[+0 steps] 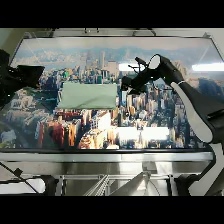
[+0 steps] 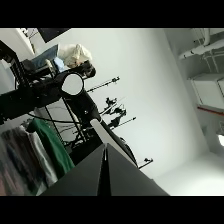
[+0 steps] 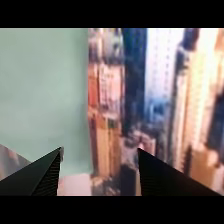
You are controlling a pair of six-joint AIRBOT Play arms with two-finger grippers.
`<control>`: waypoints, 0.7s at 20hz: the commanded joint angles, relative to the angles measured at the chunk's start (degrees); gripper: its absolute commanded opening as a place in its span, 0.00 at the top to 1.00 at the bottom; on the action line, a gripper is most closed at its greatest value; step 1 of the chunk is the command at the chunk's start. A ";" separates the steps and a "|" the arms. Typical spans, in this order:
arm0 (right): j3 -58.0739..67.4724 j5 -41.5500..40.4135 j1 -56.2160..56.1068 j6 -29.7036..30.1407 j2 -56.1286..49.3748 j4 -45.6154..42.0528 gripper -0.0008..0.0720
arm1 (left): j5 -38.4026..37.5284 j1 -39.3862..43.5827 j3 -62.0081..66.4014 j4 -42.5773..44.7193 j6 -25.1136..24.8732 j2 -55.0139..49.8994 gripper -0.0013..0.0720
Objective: Fold the shirts.
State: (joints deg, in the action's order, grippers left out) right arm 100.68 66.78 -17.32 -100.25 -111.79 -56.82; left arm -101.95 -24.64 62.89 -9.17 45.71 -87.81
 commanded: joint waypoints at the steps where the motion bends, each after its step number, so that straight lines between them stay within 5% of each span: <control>1: -0.61 -5.79 -0.07 4.46 -5.53 15.10 0.26 | 0.22 -0.61 -2.80 0.61 -0.92 0.20 0.98; 8: -0.55 -7.82 -3.13 7.96 -11.78 23.76 0.26 | -0.09 -0.61 -2.75 0.59 -0.92 0.20 0.98; 11: -0.48 -8.74 -4.22 18.38 -11.96 37.55 0.29 | -0.11 -0.61 -2.75 0.59 -0.92 0.20 0.98; 12: -0.46 -8.20 -4.20 22.75 -11.91 43.39 0.56 | -0.11 -0.61 -2.75 0.59 -0.92 0.20 0.98; 13: -0.31 -7.10 -4.15 28.04 -11.80 49.31 0.93 | -0.17 -0.61 -2.75 0.59 -0.90 0.20 0.98; 14: -0.26 -6.21 -4.07 31.85 -11.39 54.69 0.96 | -0.37 -0.61 -2.75 0.59 -0.90 0.20 0.98</control>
State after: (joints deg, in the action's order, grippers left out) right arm 100.16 58.89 -21.10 -80.75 -123.46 -19.73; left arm -102.00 -25.19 60.16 -8.54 44.82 -87.64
